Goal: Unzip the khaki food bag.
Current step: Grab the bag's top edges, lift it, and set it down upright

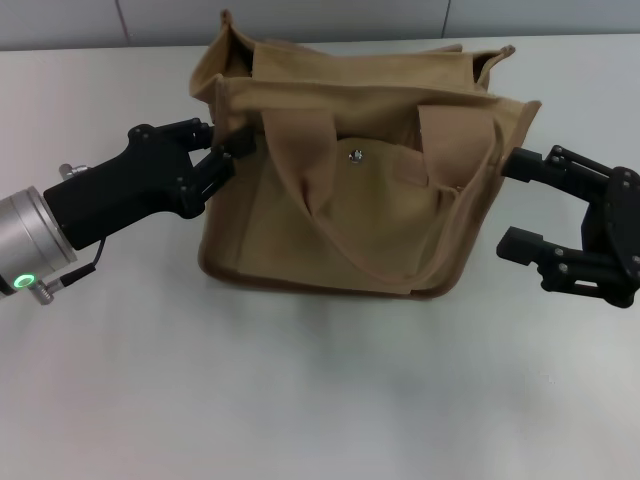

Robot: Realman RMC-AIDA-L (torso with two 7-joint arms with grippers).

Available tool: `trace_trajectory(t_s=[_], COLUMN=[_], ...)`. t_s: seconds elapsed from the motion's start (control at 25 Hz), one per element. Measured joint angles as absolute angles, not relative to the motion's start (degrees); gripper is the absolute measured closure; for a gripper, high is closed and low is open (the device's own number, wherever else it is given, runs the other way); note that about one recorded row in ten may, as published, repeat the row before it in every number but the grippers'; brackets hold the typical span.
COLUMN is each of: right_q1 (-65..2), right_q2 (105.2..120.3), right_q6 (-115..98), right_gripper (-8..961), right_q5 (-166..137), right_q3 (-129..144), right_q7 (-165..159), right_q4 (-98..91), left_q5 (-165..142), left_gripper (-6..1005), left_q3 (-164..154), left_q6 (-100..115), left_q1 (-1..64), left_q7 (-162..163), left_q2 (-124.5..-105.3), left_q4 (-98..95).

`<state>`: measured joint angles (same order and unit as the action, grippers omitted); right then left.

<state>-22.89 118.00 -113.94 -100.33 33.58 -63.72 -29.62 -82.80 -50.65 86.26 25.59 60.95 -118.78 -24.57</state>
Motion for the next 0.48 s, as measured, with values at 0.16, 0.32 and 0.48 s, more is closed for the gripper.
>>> trace_trajectory(t_s=[0.16, 0.32, 0.48], right_q1=[-23.02, -22.80, -22.60], right_q2=[118.10, 118.11, 118.12], right_q6=[-113.76, -113.58, -113.48], right_gripper=[110, 110, 110], right_q5=[-100.53, -100.55, -100.42], right_q3=[33.58, 33.57, 33.57], right_q7=[-63.72, -63.72, -63.71], right_q4=[-29.62, -29.57, -28.63], left_q5=[-82.80, -82.72, -82.72], left_gripper=[793, 902, 907], left_q3=[-50.53, -48.57, -41.35], left_q6=[86.98, 87.18, 88.16], left_q1=[25.40, 24.68, 24.27], left_q7=[60.82, 58.38, 56.79], left_q2=[-118.65, -118.60, -117.74], left_q4=[-24.55, -24.78, -26.24])
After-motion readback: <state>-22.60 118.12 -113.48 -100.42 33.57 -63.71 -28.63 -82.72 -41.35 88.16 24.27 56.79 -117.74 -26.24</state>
